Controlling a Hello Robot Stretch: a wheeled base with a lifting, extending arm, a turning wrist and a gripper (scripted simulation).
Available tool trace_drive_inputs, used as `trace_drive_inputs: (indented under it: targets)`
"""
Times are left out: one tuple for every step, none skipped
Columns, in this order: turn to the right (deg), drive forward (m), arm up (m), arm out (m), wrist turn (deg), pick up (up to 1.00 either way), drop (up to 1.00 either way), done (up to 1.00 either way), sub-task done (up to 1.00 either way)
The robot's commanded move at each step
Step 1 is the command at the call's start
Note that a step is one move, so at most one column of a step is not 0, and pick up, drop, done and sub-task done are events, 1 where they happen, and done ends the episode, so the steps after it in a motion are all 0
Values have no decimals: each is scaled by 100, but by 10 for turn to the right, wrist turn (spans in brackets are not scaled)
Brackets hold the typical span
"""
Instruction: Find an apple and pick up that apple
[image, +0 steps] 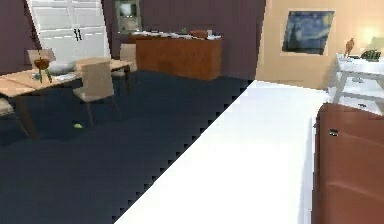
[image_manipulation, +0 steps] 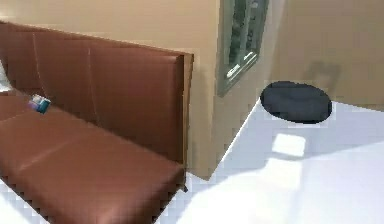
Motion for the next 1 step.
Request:
trace_drive_inputs:
  targets:
    - [-240,0,0,0,0,0,0,0,0]
